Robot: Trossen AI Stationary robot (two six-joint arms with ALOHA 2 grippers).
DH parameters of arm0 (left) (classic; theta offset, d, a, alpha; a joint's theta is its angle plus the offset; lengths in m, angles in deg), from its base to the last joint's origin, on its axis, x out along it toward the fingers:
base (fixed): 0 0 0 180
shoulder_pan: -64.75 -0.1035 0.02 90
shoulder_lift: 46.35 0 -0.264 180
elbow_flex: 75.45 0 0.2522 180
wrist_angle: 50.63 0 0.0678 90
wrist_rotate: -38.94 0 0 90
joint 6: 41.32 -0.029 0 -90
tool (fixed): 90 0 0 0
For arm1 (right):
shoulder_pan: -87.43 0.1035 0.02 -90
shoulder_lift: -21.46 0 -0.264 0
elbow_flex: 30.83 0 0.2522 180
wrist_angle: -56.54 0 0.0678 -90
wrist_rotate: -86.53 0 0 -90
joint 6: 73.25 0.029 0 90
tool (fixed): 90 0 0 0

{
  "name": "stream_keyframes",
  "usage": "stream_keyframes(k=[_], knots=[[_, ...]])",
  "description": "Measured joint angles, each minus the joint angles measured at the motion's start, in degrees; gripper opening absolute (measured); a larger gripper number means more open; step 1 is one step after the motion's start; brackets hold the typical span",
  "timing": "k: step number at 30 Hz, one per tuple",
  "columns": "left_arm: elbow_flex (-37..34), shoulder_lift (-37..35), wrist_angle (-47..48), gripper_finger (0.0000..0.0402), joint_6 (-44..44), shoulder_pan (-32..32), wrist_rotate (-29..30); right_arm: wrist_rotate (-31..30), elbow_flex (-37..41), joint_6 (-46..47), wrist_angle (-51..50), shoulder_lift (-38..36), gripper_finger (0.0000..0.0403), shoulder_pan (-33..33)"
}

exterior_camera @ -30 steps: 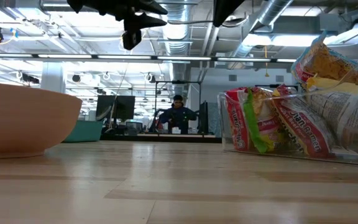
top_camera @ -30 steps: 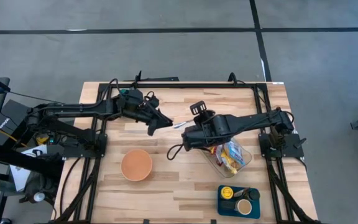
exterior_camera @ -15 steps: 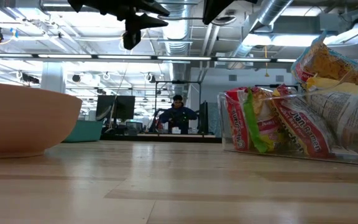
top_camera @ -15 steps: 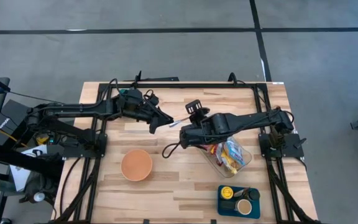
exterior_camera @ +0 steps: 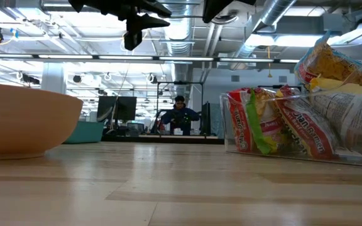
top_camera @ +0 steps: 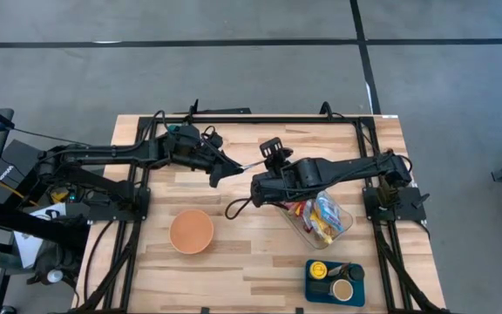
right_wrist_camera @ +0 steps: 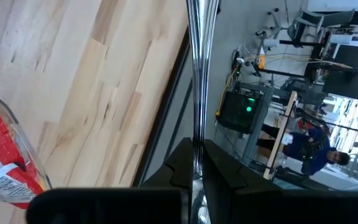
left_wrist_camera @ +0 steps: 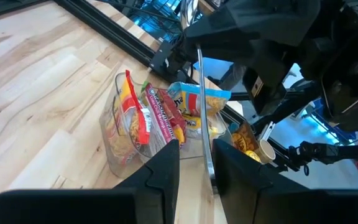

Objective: Pick & Place Food Item
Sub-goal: Put the silver spoon into the green bin

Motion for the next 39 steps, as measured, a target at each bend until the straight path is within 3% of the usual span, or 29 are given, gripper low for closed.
stream_keyframes(k=[39], knots=[[0.0, 0.0, 0.0, 0.0090, 1.5, 0.0, -0.2, -0.6, 0.0, -11.4, 4.3, 0.0, 0.0013, 0.0]])
